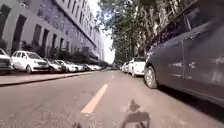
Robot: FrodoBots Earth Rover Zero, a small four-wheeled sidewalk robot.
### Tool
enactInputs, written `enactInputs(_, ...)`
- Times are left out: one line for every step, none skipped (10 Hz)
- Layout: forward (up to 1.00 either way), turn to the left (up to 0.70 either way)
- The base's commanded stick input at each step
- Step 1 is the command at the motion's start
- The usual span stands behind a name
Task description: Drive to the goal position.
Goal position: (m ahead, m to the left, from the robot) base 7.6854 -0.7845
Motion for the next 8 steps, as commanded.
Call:
enactInputs(0.7, -0.08)
enactInputs(0.7, -0.14)
enactInputs(0.7, -0.14)
enactInputs(0.7, -0.14)
enactInputs(0.7, -0.14)
enactInputs(0.7, -0.14)
enactInputs(0.7, -0.14)
enactInputs(0.7, -0.14)
